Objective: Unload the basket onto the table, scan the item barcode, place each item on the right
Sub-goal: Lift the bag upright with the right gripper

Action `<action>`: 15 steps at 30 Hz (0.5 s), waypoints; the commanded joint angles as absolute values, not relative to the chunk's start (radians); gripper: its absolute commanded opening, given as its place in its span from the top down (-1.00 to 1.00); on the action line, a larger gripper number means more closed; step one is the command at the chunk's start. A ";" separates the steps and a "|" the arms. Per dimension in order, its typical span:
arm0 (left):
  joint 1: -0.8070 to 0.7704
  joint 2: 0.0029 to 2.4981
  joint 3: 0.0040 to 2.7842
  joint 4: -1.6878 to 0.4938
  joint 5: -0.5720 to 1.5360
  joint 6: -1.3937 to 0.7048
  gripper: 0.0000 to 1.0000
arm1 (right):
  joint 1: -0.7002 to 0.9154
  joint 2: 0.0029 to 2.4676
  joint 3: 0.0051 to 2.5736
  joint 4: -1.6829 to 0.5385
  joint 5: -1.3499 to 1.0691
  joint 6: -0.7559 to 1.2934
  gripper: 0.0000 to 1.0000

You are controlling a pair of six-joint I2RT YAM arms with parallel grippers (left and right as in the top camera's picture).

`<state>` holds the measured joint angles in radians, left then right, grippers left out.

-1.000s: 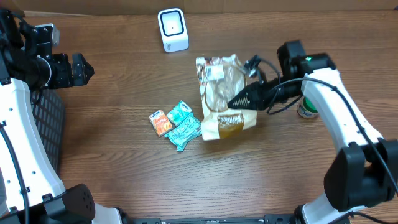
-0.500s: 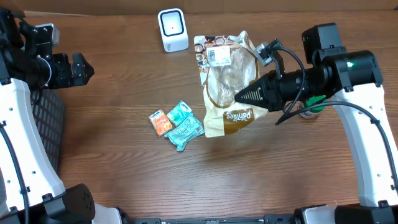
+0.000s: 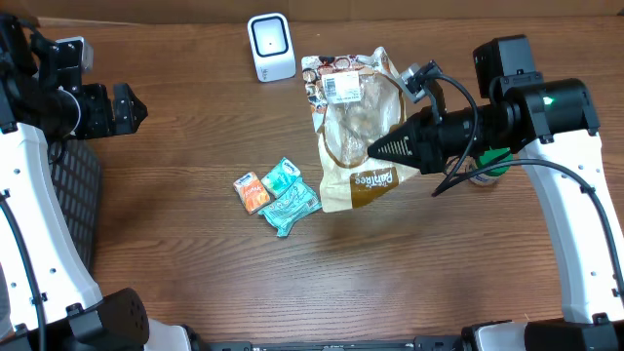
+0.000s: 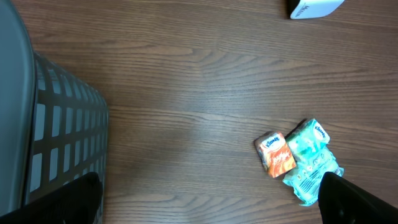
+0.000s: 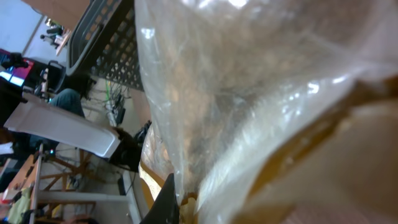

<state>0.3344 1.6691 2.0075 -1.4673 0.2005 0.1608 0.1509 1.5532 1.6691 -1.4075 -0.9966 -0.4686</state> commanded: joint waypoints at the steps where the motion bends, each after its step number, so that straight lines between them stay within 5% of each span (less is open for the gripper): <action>1: 0.334 1.667 2.018 -1.465 0.202 0.179 -0.99 | 0.155 1.541 1.688 -1.351 -0.989 -0.367 0.93; 6: 0.334 1.667 2.018 -1.465 0.202 0.179 -0.99 | 0.239 1.571 1.770 -1.226 -0.727 -0.154 0.93; 15: 0.334 1.667 2.017 -1.465 0.202 0.179 -0.99 | 0.408 1.910 2.239 -1.230 -0.108 -0.101 0.93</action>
<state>0.3344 1.6691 2.0075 -1.4673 0.2005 0.1612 0.3759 1.7981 2.1494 -1.2526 -0.4393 -0.1383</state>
